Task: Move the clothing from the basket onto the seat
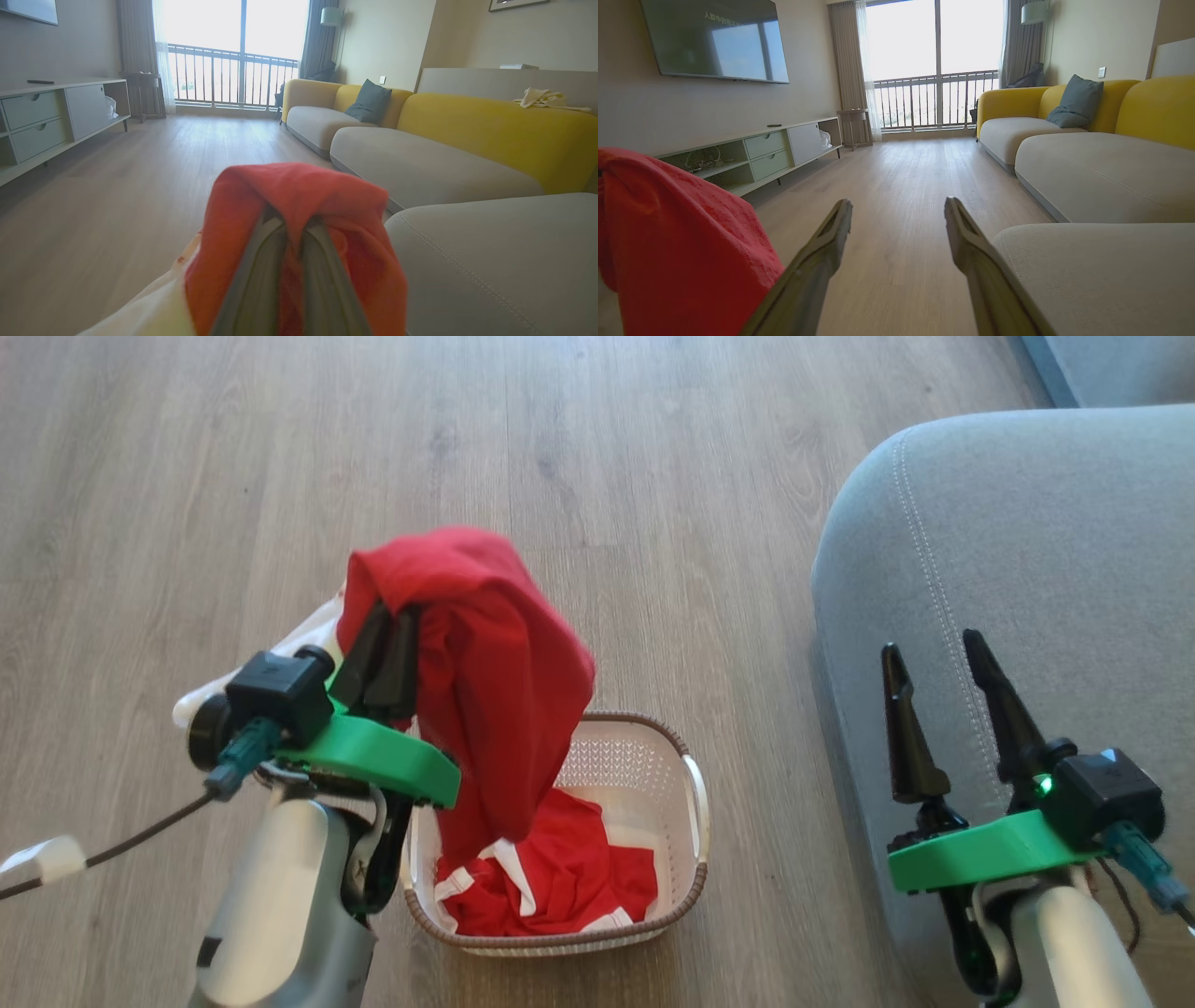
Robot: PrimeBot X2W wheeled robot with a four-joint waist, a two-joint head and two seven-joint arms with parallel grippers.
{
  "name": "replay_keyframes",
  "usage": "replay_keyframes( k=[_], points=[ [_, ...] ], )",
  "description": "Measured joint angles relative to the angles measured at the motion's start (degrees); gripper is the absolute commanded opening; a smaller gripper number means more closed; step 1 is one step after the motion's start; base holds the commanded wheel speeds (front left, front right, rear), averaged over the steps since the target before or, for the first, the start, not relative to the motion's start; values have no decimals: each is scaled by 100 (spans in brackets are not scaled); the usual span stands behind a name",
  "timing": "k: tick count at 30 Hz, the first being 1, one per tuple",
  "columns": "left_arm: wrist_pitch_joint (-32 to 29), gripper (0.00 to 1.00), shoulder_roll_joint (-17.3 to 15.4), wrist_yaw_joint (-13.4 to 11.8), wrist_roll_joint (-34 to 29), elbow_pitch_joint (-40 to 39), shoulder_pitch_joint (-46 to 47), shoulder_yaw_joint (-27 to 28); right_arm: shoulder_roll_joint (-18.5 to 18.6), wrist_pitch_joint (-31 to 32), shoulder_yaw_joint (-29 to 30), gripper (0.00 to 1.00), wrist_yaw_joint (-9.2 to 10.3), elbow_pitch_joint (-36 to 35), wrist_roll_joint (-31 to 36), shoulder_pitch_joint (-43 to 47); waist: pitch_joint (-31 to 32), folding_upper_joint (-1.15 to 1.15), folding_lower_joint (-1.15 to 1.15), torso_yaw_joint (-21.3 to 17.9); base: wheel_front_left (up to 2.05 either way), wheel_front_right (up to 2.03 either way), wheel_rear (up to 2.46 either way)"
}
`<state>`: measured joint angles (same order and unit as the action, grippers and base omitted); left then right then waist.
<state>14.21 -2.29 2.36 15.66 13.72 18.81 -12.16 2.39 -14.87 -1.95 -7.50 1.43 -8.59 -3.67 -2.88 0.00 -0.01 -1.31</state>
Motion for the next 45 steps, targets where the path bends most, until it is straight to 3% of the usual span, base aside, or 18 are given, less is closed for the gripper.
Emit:
replay_keyframes(
  k=[6, 20, 27, 38, 45],
  points=[
    [7, 0, -2, -36, 107, -727, -31, -42, -2, 0, -213, 100, 0, 51, -604, 132, 97, 0, 0, 40, 0, 0, 0],
    [49, 0, -2, -261, 216, -1798, 24, -363, -2, 0, -415, 100, 0, -213, -482, 232, 201, 0, 0, 53, 0, 0, 0],
    [49, 0, -2, -254, 193, -1845, 138, -506, -2, 0, -481, 100, 0, -212, -400, 400, 212, 0, 0, 7, 0, 0, 0],
    [49, 0, -3, -143, 193, -1731, 130, -721, 8, 0, -1067, 100, 0, -356, 189, 400, 187, 0, 0, 2, 0, 0, 0],
    [49, 0, -4, -96, 193, -1716, 127, -837, 475, 0, -1822, 100, 0, -453, 727, 399, 168, 0, 0, 28, 0, 0, 0]
  ],
)
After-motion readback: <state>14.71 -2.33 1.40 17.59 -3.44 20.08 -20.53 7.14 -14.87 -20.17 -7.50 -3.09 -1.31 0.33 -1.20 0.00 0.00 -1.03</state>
